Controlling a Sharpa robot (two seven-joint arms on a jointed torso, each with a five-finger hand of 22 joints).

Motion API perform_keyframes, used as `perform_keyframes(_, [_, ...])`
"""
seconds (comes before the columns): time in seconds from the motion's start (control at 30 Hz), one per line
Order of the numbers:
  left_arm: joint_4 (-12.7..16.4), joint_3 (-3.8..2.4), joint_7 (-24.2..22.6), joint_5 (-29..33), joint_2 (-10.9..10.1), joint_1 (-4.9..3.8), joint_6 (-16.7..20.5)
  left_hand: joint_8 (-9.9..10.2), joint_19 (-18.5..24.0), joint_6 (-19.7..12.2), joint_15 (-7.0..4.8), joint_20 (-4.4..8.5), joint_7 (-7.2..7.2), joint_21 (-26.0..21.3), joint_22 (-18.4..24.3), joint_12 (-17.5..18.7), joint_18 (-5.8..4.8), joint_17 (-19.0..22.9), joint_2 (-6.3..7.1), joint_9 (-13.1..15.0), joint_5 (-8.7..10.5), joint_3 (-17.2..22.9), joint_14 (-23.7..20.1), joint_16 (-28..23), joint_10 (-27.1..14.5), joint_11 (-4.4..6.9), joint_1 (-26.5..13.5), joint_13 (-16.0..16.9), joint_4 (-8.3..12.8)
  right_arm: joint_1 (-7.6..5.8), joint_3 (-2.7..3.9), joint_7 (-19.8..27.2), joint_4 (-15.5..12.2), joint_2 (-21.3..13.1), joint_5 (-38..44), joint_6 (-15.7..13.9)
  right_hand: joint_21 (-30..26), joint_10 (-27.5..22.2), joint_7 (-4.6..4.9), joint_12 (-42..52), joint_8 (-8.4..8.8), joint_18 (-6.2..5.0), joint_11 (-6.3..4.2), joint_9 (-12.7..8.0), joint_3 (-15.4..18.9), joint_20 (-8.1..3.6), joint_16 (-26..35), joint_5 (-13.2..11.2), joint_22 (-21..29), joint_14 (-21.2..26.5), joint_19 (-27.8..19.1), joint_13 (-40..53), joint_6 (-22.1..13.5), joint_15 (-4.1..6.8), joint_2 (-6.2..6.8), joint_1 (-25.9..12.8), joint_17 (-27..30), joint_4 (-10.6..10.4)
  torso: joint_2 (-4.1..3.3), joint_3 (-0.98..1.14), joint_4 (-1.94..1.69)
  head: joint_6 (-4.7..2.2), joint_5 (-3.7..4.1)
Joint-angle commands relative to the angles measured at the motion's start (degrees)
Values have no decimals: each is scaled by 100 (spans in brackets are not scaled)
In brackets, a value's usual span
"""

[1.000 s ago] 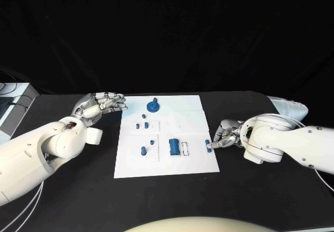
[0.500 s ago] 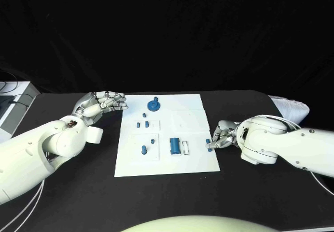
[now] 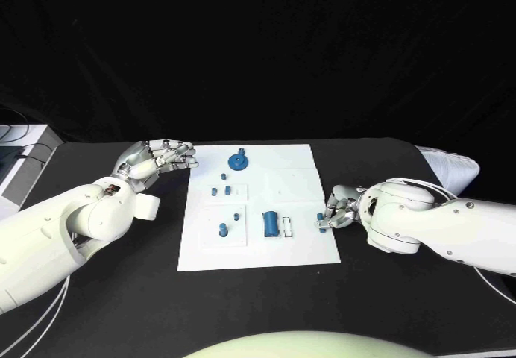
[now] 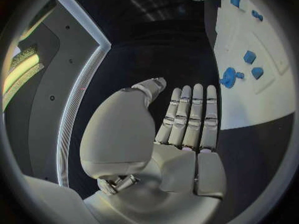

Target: Assemble the parts on the task board

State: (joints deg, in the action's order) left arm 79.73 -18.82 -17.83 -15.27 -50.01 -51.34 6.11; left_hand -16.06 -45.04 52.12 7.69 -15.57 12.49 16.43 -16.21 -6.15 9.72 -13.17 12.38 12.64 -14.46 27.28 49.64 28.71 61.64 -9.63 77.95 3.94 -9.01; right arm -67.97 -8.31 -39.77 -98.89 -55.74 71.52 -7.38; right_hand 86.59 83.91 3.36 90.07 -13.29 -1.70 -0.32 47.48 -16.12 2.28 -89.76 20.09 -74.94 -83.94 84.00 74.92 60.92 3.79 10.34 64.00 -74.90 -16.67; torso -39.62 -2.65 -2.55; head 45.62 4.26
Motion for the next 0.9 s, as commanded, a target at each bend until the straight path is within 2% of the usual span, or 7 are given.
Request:
perform_keyframes(0.03, [12,-3,-25,27,8,0,-55,8,-43,-48,1,15,-6,-33,7,11,66,-7,9,-6,37,-30,-29,30,12,9,-17,10,6,26,-2,-70,61,33,259,6,-18,609,18,-7,-27,103,-39,15,51,-43,-24,25,-1418,-606,527,1508,19,49,-21,16,-1510,1,2,-4,-4,9,-6])
perform_keyframes(0.4, [19,-3,-13,27,-9,1,-54,8,-43,-48,1,15,-6,-33,7,11,66,-7,9,-6,37,-30,-29,30,12,9,-17,10,6,126,-9,-81,232,156,353,114,-107,609,93,-7,103,88,23,23,115,-15,-12,-236,-1396,-598,506,1508,-198,1,65,392,-1476,53,7,-6,-1,39,-20])
perform_keyframes(0.57, [22,-3,-9,27,-11,1,-54,8,-45,-48,2,15,-4,-35,9,11,66,-8,6,-7,38,-33,-30,30,11,8,-14,9,2,156,-10,-80,240,205,389,111,-111,598,123,-30,195,87,48,-8,9,3,-12,-240,-1395,-599,504,1496,-262,-19,68,850,-1477,148,6,-8,-3,40,-20])
perform_keyframes(0.63, [23,-3,-7,27,-12,1,-54,8,-47,-49,2,15,-2,-39,11,12,66,-11,1,-9,38,-37,-32,30,9,7,-11,9,-3,164,-10,-79,233,217,405,111,-128,596,130,-34,245,84,54,-39,-138,11,-12,-472,-1391,-599,500,1494,-259,-25,43,1109,-1477,219,7,-9,-3,37,-18])
perform_keyframes(0.77, [24,-3,-4,27,-12,1,-53,8,-48,-49,2,15,-2,-40,12,13,66,-11,-2,-10,38,-38,-33,30,7,7,-10,9,-4,173,-11,-75,219,231,433,101,-122,596,154,-34,336,85,72,-105,-414,21,-12,-338,-1393,-599,501,1494,-248,-39,72,1391,-1478,344,11,-11,0,40,-26])
perform_keyframes(0.87, [25,-3,-2,27,-12,1,-53,8,-48,-49,2,15,-2,-40,12,13,66,-11,-2,-10,38,-38,-33,30,7,7,-10,9,-4,178,-11,-71,204,232,435,77,-111,597,172,-32,398,87,85,-171,-616,28,-14,-86,-1395,-600,503,1495,-238,-48,100,1475,-1483,403,10,-11,0,41,-27])
perform_keyframes(0.9, [25,-3,-1,27,-12,1,-53,8,-48,-49,2,15,-2,-40,12,13,66,-11,-2,-10,38,-38,-33,30,7,7,-10,9,-4,179,-11,-69,200,232,430,70,-109,598,178,-28,416,88,89,-200,-730,31,-16,124,-1396,-601,504,1497,-219,-51,119,1507,-1488,443,9,-9,0,40,-27])
